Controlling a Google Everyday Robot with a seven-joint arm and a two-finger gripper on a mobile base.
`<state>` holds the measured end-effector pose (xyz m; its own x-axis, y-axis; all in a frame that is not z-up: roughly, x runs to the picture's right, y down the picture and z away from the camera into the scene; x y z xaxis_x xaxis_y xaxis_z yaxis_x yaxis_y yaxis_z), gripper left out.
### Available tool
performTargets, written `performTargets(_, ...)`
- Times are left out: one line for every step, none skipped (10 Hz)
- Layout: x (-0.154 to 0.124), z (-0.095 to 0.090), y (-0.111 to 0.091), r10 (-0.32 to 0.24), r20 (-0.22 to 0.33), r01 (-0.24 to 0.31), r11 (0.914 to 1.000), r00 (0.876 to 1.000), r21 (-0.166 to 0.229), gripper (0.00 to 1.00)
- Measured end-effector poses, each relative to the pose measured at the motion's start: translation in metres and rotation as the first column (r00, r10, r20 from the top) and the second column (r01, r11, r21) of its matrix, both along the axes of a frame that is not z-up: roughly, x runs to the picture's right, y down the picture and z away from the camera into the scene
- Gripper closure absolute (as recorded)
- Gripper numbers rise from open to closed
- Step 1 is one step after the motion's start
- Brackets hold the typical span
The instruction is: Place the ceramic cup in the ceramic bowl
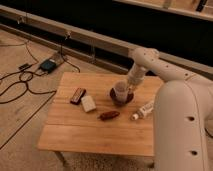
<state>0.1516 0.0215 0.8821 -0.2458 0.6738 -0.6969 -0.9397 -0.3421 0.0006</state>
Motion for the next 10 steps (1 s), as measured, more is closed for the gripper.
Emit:
performTargets(0.0,0.0,0.001,0.002,0.007,-0.002,1.0,1.0,-0.002,0.2)
performTargets(-0.002,0.0,0.001,0.002,0.018,-0.002,1.0,1.0,-0.003,0.2)
performTargets(-0.003,0.0,0.001,0.002,0.026,-0.002,1.0,1.0,-0.002,0.2)
performTargets(-0.005,-0.001,0.0,0.001,0.038,-0.001,1.0,0.999,-0.001,0.2)
performTargets(-0.007,-0.002,-0.001,0.001,0.047,-0.001,1.0,0.999,0.0,0.2)
performTargets(-0.008,-0.003,-0.001,0.0,0.056,0.0,1.0,0.998,-0.001,0.2)
performTargets(-0.01,-0.006,-0.003,-0.001,0.067,0.001,1.0,0.998,0.003,0.2)
performTargets(-0.011,-0.01,-0.006,-0.003,0.076,0.002,0.9999,0.997,0.01,0.2)
performTargets(-0.014,-0.018,-0.016,-0.01,0.095,0.007,0.9992,0.995,0.04,0.2)
performTargets(-0.015,-0.023,-0.022,-0.017,0.103,0.01,0.998,0.995,0.062,0.2)
